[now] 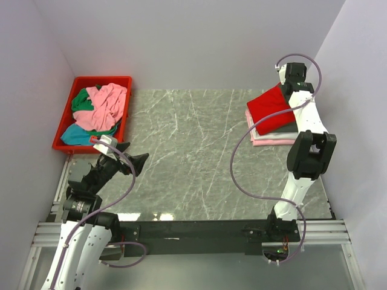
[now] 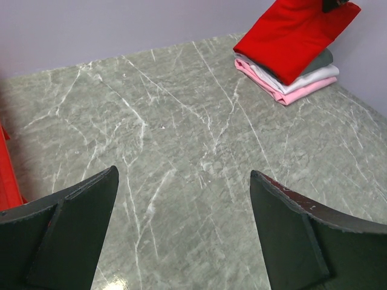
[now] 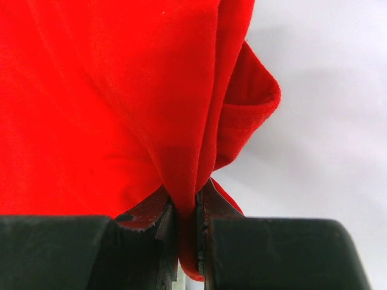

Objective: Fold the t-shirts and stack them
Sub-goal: Neatly place the folded tshirt to the corner

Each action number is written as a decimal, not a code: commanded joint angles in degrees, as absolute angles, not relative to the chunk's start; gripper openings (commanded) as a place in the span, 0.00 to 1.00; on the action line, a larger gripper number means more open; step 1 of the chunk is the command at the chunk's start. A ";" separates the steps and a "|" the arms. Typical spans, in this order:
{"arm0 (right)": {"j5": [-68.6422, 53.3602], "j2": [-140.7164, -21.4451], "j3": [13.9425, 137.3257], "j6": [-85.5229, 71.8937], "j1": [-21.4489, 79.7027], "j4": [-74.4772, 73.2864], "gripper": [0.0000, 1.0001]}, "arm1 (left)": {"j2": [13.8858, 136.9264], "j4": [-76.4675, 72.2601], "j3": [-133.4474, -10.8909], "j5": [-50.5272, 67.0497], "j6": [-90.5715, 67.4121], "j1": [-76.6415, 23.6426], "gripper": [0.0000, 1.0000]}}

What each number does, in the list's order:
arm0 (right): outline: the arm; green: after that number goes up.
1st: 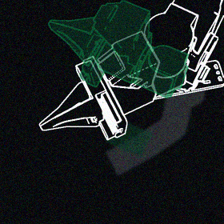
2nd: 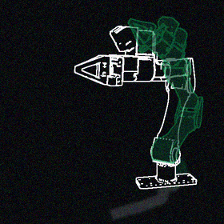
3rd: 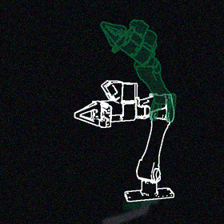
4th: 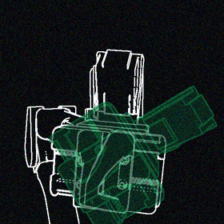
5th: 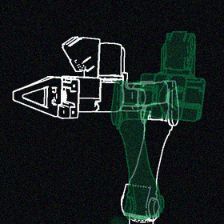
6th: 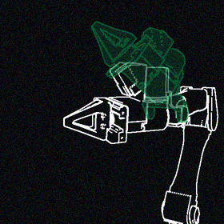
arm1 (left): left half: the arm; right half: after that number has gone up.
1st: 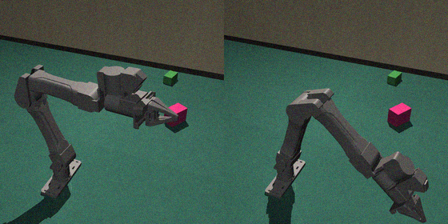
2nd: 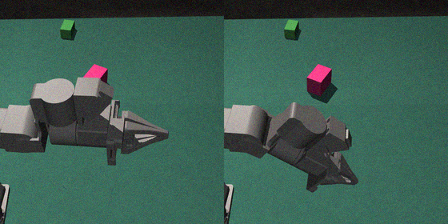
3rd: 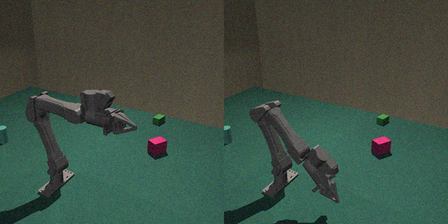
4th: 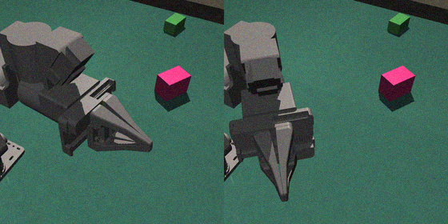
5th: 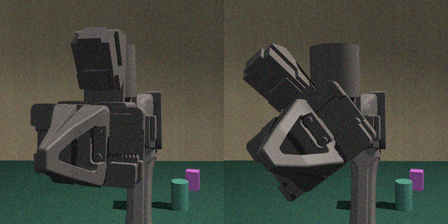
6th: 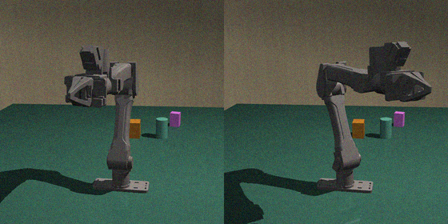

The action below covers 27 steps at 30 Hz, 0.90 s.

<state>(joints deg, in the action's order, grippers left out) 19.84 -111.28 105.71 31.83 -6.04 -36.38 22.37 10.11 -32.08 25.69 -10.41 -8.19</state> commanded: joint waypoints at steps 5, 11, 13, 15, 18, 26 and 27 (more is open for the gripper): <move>19.25 -114.25 105.38 31.29 -8.61 -30.32 0.00 | 23.11 7.38 -31.82 26.98 -10.72 -8.17 0.95; 19.07 -117.67 105.38 30.59 -10.28 -28.48 0.18 | 23.64 7.38 -31.82 27.07 -10.72 -8.17 0.95; 20.47 -119.35 105.64 30.50 -10.72 -28.74 0.48 | 23.73 7.56 -31.82 26.98 -10.72 -8.09 0.95; 22.67 -120.41 104.68 30.32 -11.33 -27.70 0.59 | 23.82 7.56 -31.82 26.90 -10.63 -8.17 0.95; 24.43 -118.05 101.44 29.80 -11.60 -25.24 0.77 | 23.82 7.56 -31.73 26.72 -10.63 -8.17 0.95; 12.25 -105.05 95.19 27.69 -11.60 -27.41 0.85 | 24.26 7.65 -31.99 26.72 -10.90 -8.17 0.95; 8.82 -103.99 94.92 27.42 -11.60 -29.42 0.85 | 24.17 7.82 -31.99 26.72 -10.90 -8.17 0.95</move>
